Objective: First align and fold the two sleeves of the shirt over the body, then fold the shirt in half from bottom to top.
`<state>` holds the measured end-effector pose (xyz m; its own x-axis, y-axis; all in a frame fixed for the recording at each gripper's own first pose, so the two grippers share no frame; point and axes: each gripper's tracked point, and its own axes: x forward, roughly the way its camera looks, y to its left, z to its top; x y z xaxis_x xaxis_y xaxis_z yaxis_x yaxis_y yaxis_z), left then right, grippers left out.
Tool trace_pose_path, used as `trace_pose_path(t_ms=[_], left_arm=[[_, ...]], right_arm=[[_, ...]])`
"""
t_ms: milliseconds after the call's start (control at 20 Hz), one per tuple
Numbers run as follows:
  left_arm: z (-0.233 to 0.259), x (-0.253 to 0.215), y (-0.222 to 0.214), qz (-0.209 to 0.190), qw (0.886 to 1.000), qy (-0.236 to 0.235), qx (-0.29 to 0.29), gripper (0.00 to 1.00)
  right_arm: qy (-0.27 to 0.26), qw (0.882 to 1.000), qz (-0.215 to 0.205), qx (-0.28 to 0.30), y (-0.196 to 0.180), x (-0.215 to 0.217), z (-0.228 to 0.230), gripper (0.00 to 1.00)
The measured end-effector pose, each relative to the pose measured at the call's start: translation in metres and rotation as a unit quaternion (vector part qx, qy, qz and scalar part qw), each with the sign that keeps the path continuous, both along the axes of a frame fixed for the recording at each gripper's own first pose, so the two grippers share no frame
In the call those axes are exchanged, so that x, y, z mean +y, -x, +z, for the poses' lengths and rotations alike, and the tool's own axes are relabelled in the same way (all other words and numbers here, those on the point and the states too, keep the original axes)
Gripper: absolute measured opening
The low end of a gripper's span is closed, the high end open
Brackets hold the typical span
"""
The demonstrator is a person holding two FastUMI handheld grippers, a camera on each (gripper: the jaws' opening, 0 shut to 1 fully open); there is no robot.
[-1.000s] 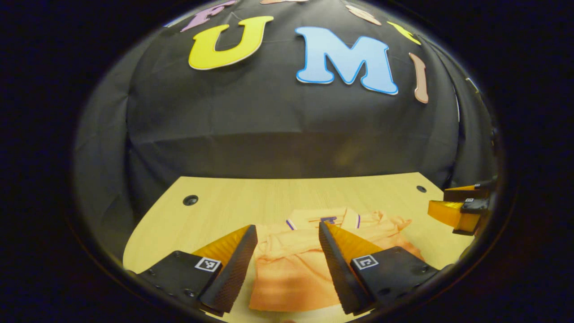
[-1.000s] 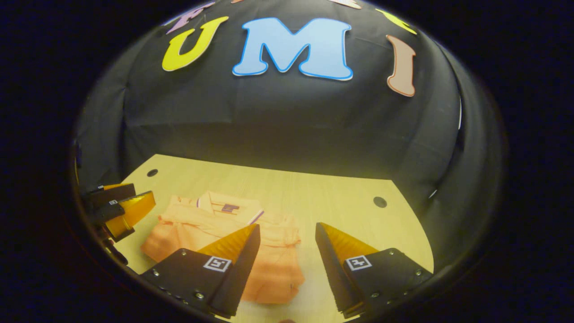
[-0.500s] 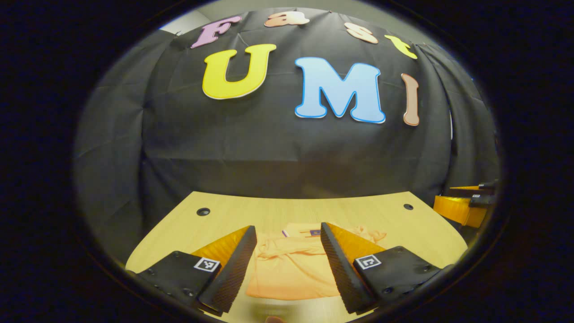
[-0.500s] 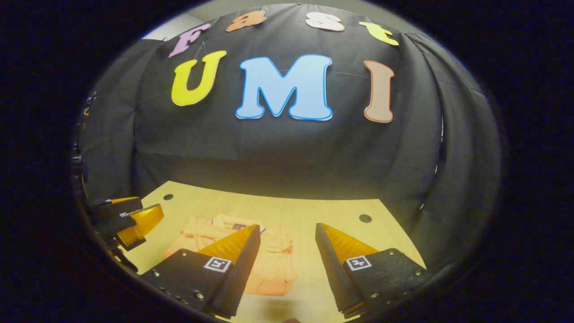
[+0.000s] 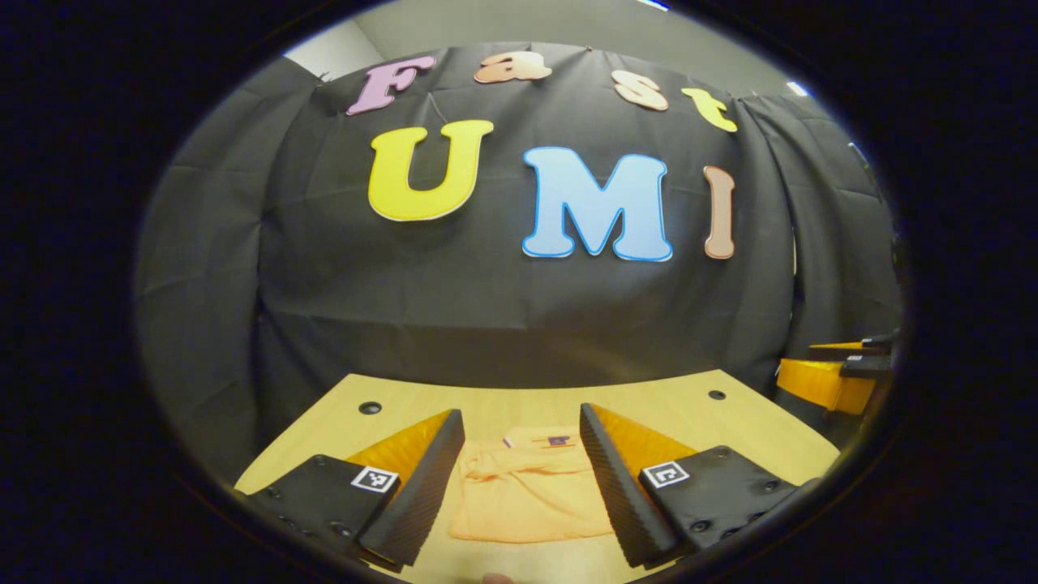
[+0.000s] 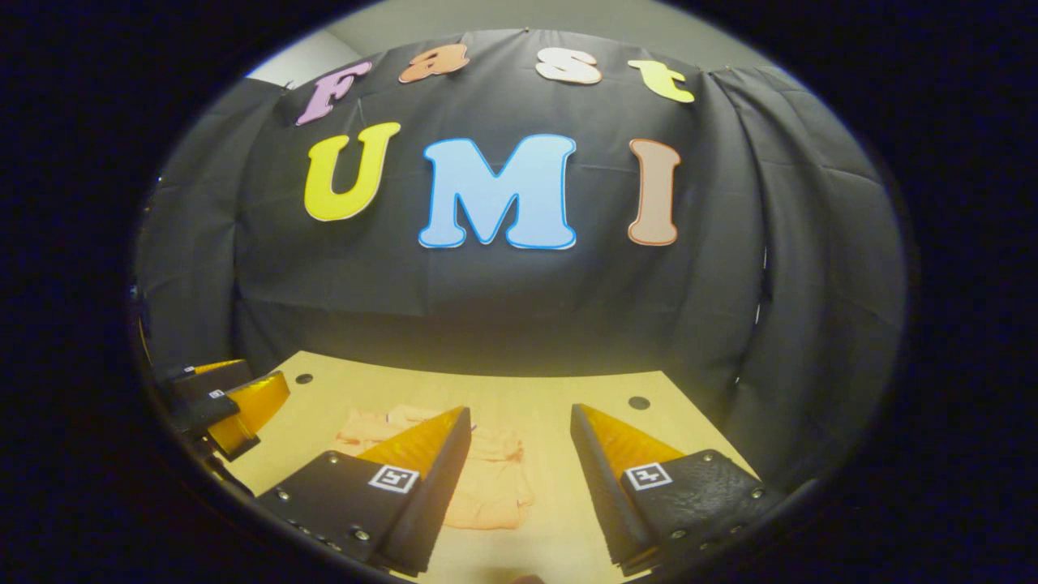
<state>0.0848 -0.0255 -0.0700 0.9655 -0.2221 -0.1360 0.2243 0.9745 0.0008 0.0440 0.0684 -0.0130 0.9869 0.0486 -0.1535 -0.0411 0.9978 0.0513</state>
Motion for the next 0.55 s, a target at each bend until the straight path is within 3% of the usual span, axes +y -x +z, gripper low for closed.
trace_pose_path(t_ms=[550], left_arm=[[0.020,0.007,0.017,-0.018,0.999,0.004,-0.033,0.94]], right_arm=[[0.011,1.000,-0.004,-0.018,0.040,0.013,0.009,0.77]])
